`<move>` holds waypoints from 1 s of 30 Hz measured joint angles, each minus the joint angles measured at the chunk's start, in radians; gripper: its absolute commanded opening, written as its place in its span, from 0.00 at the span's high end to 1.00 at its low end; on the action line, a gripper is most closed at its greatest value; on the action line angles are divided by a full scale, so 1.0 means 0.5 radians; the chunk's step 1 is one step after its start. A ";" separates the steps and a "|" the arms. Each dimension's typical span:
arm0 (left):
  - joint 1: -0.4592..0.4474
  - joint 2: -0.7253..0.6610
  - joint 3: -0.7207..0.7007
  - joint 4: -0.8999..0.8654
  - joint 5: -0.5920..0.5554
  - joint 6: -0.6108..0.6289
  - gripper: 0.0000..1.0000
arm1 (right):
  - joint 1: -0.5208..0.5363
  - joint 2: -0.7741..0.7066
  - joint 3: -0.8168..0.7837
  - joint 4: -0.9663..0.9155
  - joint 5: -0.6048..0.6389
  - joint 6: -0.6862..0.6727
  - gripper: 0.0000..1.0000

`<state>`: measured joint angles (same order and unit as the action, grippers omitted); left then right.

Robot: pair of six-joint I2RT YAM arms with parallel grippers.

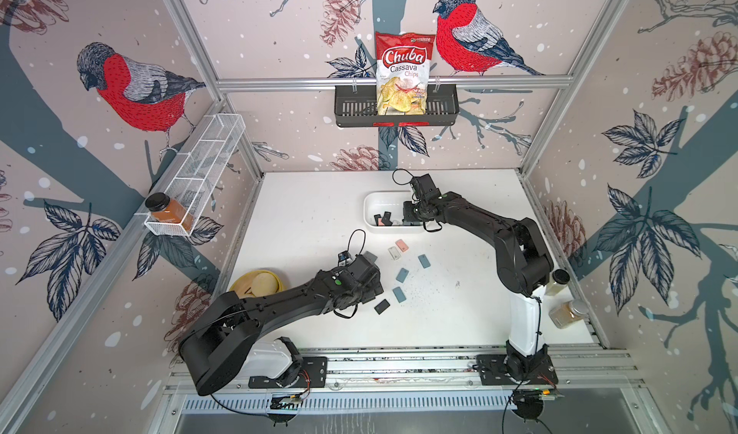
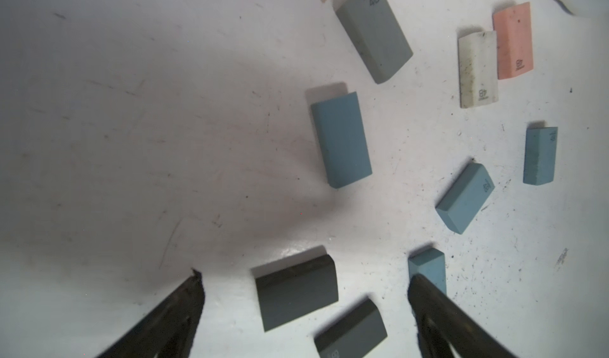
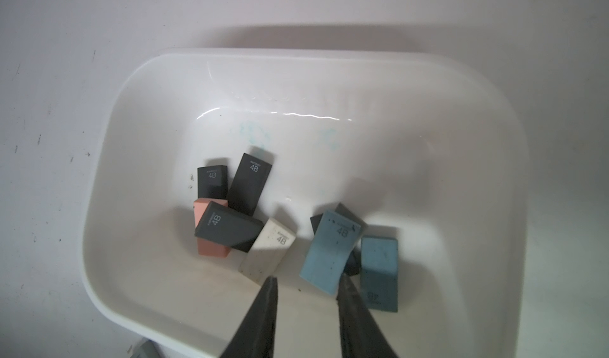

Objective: Put the eraser in the storage box
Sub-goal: Place the eraser in the storage box.

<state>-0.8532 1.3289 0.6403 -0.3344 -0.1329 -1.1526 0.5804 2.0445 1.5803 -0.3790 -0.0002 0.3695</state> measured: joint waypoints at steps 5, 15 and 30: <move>-0.035 0.027 0.002 -0.042 -0.004 -0.107 0.03 | 0.008 -0.105 -0.053 0.000 0.024 0.002 0.58; -0.060 0.139 0.066 -0.136 -0.047 -0.253 0.04 | 0.106 -0.539 -0.432 0.105 0.184 0.047 0.09; -0.114 0.489 0.386 -0.459 -0.110 -0.316 0.07 | 0.160 -1.215 -0.980 0.302 0.382 0.166 0.00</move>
<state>-0.9100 1.5734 0.8333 -0.5636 -0.1879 -1.3106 0.6605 1.4368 1.0901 -0.2279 0.1909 0.4522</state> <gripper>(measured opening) 0.941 0.996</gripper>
